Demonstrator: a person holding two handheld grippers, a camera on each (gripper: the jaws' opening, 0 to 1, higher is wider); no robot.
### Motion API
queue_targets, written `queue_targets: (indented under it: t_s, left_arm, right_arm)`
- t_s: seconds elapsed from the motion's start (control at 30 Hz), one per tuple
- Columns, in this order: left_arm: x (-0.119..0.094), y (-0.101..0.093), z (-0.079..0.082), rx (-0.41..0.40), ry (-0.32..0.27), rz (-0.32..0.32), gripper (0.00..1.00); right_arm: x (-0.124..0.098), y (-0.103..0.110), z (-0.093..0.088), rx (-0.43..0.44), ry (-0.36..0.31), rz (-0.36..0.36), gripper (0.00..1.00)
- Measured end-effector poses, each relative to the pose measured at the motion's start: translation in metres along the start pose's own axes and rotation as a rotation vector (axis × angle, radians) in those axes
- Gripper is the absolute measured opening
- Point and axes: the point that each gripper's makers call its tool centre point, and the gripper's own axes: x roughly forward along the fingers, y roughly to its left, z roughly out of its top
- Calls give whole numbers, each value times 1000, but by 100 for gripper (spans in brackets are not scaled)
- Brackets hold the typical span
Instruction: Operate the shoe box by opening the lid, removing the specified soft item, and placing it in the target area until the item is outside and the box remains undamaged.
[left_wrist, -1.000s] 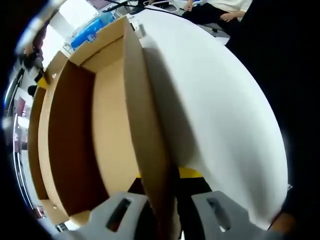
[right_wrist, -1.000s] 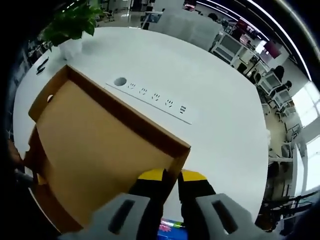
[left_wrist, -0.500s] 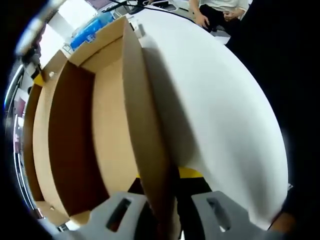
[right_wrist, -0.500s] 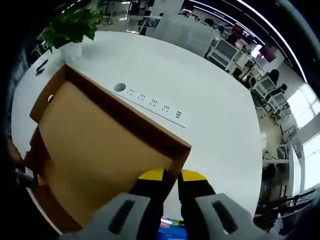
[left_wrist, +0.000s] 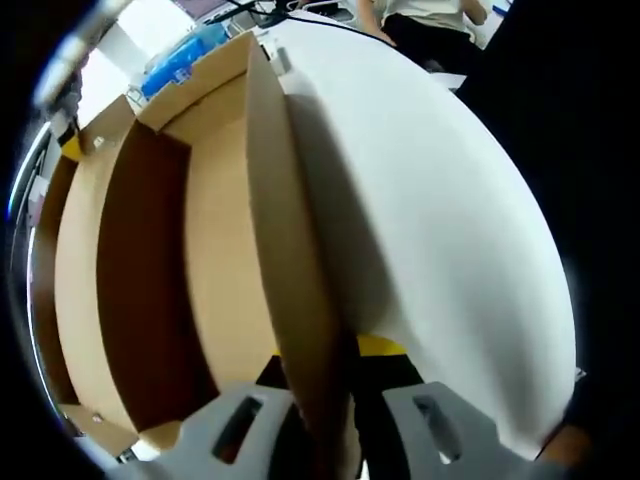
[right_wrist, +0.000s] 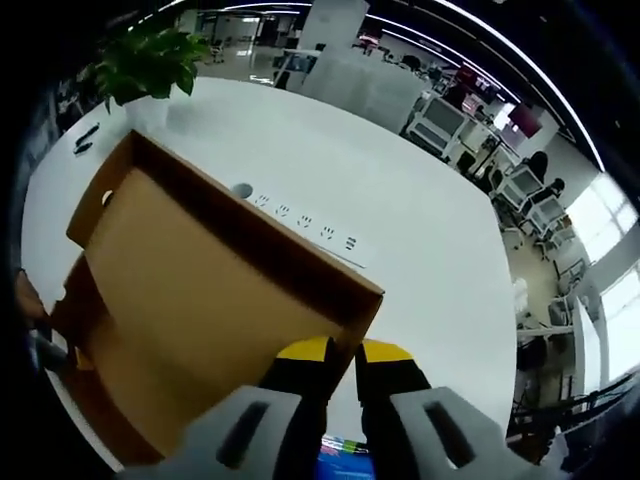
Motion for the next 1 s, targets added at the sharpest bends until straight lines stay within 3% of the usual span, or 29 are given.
queue_targets:
  t_s: [1.0]
  left_arm:
    - [0,0,0,-1,16,10,8]
  right_arm:
    - [-39,1,3,33,-184,-51,7]
